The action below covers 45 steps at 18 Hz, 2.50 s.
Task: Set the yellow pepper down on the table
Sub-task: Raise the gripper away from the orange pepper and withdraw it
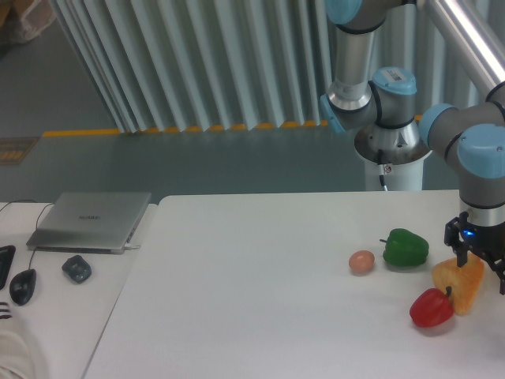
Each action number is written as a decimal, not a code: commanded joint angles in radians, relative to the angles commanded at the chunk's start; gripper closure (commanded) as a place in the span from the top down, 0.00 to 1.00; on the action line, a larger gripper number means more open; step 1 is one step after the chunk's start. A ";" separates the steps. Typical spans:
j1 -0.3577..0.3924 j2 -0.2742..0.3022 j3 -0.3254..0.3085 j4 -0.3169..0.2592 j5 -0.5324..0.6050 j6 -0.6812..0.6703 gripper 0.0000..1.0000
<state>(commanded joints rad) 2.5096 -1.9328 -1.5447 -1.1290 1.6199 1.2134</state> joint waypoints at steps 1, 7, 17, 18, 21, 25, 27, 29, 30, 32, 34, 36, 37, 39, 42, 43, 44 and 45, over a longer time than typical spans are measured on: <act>-0.002 0.000 -0.002 0.002 0.003 0.003 1.00; 0.006 0.000 0.012 0.000 0.003 -0.009 1.00; 0.043 0.012 -0.011 0.037 -0.035 -0.083 1.00; 0.043 0.011 -0.012 0.037 -0.034 -0.077 1.00; 0.054 0.017 -0.011 0.035 -0.028 -0.045 1.00; 0.095 0.031 0.008 0.026 -0.025 0.079 1.00; 0.123 0.031 0.008 0.034 -0.026 0.159 1.00; 0.159 0.032 0.012 0.046 -0.026 0.253 1.00; 0.187 0.035 0.020 0.051 -0.029 0.273 1.00; 0.218 0.035 0.028 0.052 -0.035 0.264 1.00; 0.259 0.037 0.047 0.052 -0.037 0.239 1.00; 0.313 0.032 0.057 0.086 -0.044 0.222 1.00; 0.319 0.025 0.060 0.104 -0.044 0.206 1.00; 0.334 0.003 0.066 0.141 -0.044 0.118 1.00; 0.356 -0.034 0.095 0.163 -0.044 0.098 1.00; 0.359 -0.047 0.107 0.163 -0.044 0.097 1.00; 0.376 -0.064 0.124 0.176 -0.046 0.098 1.00; 0.386 -0.077 0.136 0.184 -0.046 0.101 1.00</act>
<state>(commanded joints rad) 2.8960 -2.0094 -1.4083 -0.9450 1.5739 1.3146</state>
